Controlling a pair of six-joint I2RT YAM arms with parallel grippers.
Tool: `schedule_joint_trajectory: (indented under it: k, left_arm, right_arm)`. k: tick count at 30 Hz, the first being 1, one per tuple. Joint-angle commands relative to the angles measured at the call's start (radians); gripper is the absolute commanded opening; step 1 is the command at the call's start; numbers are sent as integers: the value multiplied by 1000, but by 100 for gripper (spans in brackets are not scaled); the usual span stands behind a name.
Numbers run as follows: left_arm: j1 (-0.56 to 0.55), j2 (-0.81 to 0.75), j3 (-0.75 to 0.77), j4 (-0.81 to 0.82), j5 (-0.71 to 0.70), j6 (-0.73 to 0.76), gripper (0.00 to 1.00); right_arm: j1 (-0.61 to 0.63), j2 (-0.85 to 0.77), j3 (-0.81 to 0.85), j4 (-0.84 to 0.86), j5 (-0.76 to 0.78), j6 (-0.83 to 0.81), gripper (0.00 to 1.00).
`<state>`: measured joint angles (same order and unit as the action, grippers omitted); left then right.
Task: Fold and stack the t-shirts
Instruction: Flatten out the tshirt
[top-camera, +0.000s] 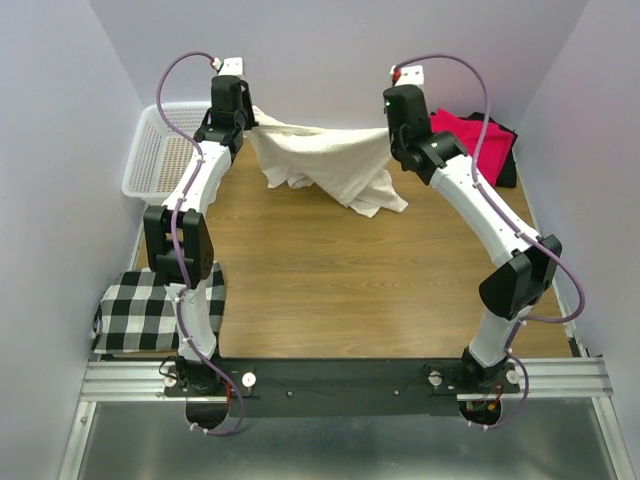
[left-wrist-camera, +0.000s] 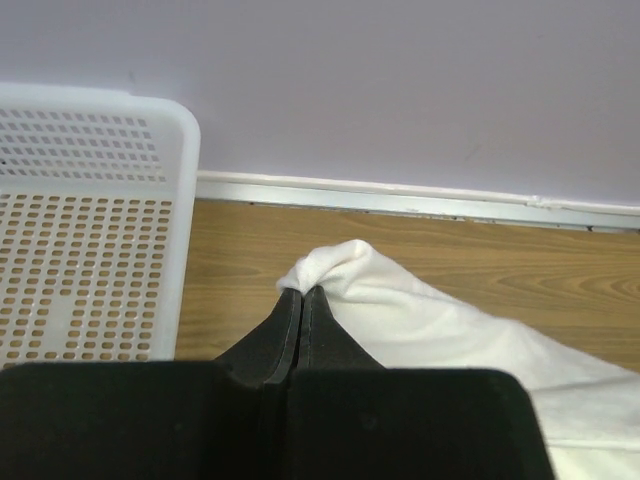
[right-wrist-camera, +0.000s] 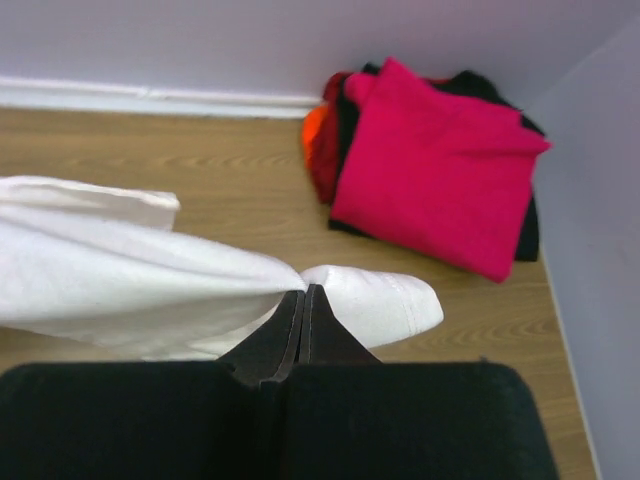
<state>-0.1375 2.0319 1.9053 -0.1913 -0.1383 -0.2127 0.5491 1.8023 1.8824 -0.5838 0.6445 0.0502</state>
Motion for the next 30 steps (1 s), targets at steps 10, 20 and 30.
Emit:
schedule_joint_trajectory:
  k: [10,20,30]
  left_arm:
    - [10,-225,40,-46,85,49,0]
    - [9,-436,100,-24,134,95,0]
    - [7,-441,202,35,121,141,0]
  right_arm:
    - [-90,-119,147,70,280,-121,1]
    - [-92,-241,212,222,207,-223,1]
    - [-94,-495,-230,375,128,-47,1]
